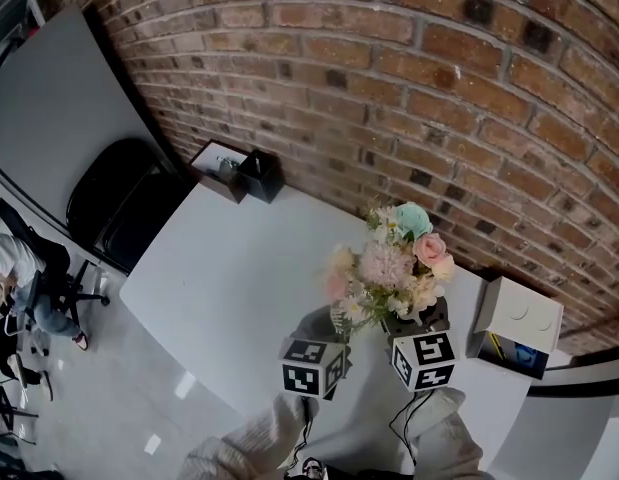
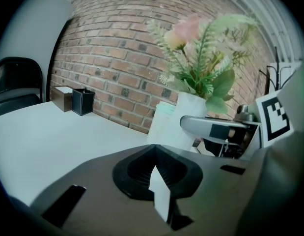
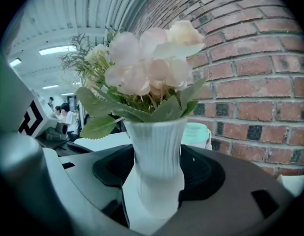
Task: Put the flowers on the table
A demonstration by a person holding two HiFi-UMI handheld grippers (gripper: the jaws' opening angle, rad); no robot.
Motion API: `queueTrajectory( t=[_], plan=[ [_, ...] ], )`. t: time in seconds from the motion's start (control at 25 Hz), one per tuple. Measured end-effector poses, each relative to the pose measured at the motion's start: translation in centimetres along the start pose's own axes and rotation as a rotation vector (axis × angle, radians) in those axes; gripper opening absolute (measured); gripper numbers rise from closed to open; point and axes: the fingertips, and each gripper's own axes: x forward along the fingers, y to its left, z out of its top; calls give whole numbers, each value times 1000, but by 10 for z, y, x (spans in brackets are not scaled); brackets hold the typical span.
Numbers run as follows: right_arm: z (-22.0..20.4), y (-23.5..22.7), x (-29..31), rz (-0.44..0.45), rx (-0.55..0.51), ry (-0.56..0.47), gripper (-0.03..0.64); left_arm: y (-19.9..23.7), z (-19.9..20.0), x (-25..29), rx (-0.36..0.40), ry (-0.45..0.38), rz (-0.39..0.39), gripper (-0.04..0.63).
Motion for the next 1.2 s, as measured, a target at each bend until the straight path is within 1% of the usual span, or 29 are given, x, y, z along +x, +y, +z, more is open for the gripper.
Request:
queueTrajectory(
  t=[0.32,0.6,0.72,1.04,1.12,1.2],
  plan=[
    [-1,-2,-5,-25,17,-26,258,-2,-8,-12,3,4,2,6],
    [-9,-1,-14,-29,46,-6,259,-3,-12,-26,19,5,12,6],
    [-10,-1,-22,-44,63,-18,259,-6,-14,-31,29,7,8,6],
    [-17,7,-58,-53,133,-3,256,-23,-19,-45,58,14,-26,6],
    [-16,13,-71,-35,159,-12,255,-29,-20,-49,58,8,-37,6],
    [-16,18,-85,-53,168,-24,249,-36,-22,-55,58,4,-51,6]
  ],
)
